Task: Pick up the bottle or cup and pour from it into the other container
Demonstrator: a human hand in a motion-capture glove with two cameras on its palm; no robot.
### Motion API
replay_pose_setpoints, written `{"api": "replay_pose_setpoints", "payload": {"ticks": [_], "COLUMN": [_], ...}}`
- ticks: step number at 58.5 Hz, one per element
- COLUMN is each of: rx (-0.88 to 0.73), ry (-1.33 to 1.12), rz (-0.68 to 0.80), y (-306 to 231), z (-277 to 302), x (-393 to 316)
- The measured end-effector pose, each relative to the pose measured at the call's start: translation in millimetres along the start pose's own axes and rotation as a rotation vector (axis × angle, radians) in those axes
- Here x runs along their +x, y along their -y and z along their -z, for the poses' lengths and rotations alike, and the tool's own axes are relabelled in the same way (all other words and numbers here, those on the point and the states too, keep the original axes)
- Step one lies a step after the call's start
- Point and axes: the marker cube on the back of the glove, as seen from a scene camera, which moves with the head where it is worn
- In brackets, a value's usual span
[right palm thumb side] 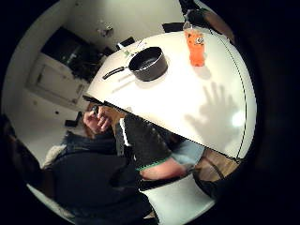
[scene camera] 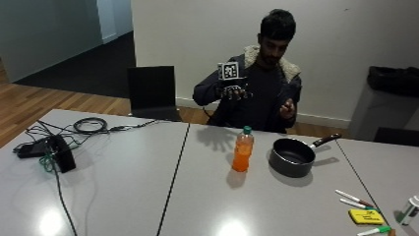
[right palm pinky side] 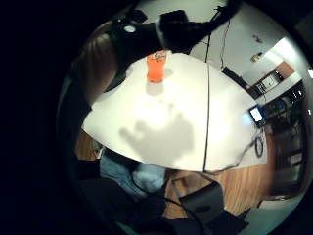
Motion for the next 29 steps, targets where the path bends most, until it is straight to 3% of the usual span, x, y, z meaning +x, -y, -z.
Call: {"api": "replay_pose_setpoints", "payload": {"ticks": [7,11,14,18,21,29], "rx": [-0.110,-0.093,-0.100,-0.034,-0.068,-0.175], "ry": [-0.008,-0.019,-0.028,-0.071,-0.108,-0.107], "rz": [0.275,0.192,0.218,0.074,0.173,0.217], "y": [-10.1,-7.3,-3.5,7.7,16.8,54.7], "z": [2.0,-0.3,-0.9,-3.7,-2.6,-10.9], "x": [9.9,6.2,7.3,6.8,16.9,47.4]}}
